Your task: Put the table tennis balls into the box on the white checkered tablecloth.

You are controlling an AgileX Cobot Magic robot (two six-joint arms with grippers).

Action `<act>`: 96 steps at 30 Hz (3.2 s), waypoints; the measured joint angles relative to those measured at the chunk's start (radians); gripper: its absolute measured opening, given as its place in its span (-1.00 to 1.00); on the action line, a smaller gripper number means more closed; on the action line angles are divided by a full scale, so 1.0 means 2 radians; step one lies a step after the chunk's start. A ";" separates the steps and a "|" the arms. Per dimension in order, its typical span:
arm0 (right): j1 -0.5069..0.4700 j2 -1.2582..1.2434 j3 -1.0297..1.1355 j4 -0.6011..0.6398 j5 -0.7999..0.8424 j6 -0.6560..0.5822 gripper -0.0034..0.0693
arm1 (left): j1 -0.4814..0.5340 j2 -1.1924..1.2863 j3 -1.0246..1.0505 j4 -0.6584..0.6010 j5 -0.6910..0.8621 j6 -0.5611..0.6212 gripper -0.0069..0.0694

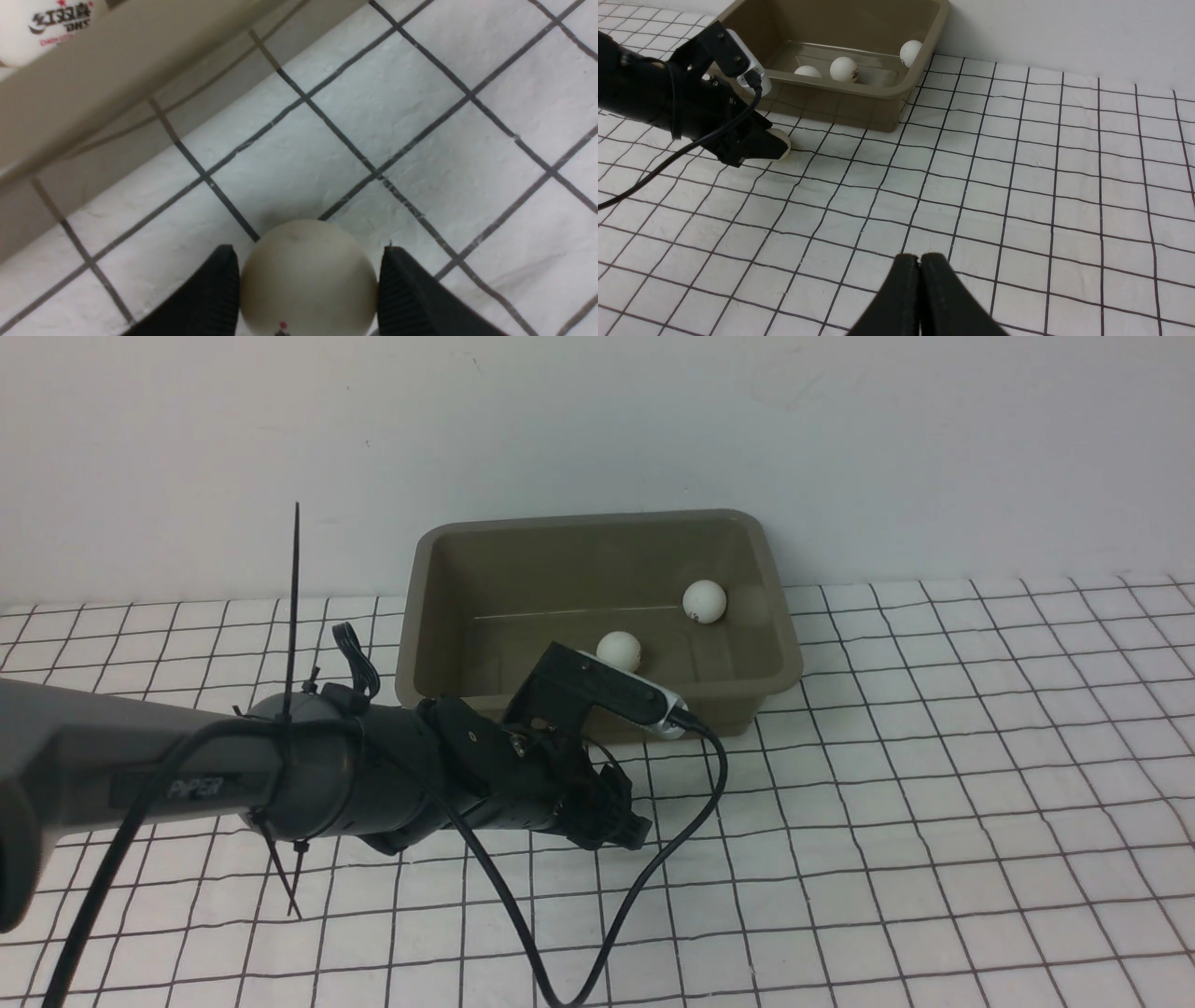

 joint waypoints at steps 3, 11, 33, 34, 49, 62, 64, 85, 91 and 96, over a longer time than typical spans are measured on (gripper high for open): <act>0.000 0.000 0.000 0.000 0.000 0.000 -0.95 | 0.000 0.000 0.000 0.000 0.005 0.000 0.08; 0.000 0.000 0.000 0.000 0.000 0.000 -0.95 | 0.000 -0.002 -0.001 0.000 0.035 0.000 0.08; 0.000 0.000 0.000 0.000 0.000 0.000 -0.95 | 0.000 -0.142 0.000 0.051 0.154 -0.043 0.08; 0.000 0.000 0.000 0.000 0.000 0.000 -0.95 | 0.000 -0.147 0.000 0.052 0.141 -0.043 0.08; 0.000 0.000 0.000 0.000 0.000 0.000 -0.95 | 0.069 -0.100 -0.069 0.053 0.044 -0.034 0.08; 0.000 0.000 0.000 0.000 0.000 0.000 -0.95 | 0.083 -0.005 -0.132 0.053 -0.003 0.092 0.34; 0.000 0.000 0.000 0.000 0.000 0.000 -0.95 | 0.083 0.003 -0.135 0.053 -0.009 0.096 0.44; 0.000 -0.120 0.000 -0.178 0.002 0.043 -0.95 | 0.083 -0.211 -0.091 0.032 0.073 0.119 -0.77; 0.000 -0.153 -0.004 -0.263 0.024 0.089 -0.95 | 0.083 -0.315 0.010 0.022 0.089 0.122 -0.83; 0.000 -0.153 -0.004 -0.279 0.026 0.110 -0.95 | 0.083 -0.362 0.038 -0.014 0.105 0.122 -0.83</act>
